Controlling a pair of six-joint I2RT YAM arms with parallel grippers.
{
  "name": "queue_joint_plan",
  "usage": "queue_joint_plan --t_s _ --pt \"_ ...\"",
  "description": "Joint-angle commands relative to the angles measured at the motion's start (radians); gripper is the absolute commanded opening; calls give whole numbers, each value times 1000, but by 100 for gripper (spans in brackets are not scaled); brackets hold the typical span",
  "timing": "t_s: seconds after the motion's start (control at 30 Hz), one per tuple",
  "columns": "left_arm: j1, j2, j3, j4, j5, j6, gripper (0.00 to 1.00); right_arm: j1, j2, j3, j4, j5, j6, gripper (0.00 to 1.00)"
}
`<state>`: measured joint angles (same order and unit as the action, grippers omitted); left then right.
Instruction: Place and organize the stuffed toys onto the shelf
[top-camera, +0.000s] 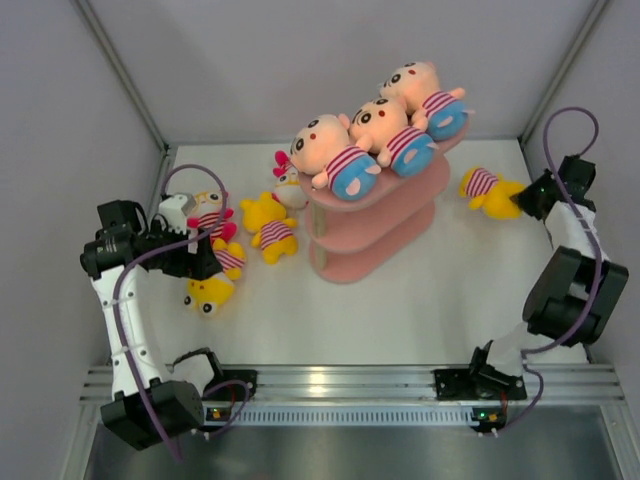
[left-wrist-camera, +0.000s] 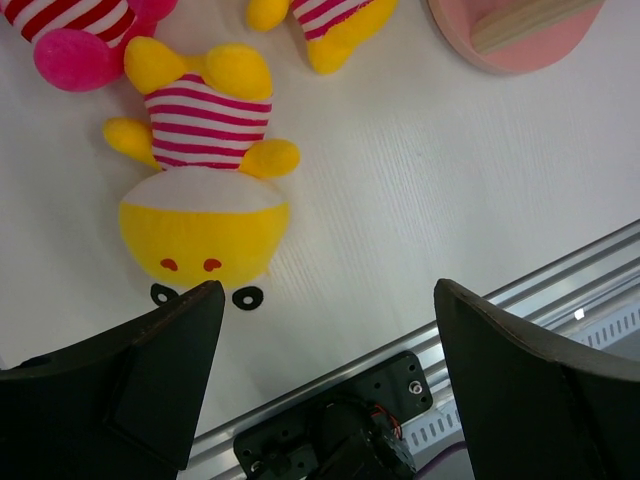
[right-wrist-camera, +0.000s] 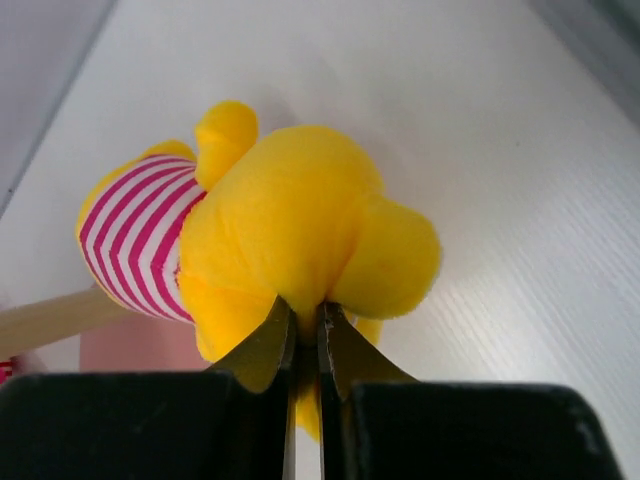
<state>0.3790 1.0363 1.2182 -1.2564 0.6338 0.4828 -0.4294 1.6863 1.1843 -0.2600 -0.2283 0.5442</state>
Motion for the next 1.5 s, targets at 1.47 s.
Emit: queue_joint_plan --t_s 1.47 --pt "-17 -170 66 41 196 -104 97 1779 -579 247 -418 570 -509 0"
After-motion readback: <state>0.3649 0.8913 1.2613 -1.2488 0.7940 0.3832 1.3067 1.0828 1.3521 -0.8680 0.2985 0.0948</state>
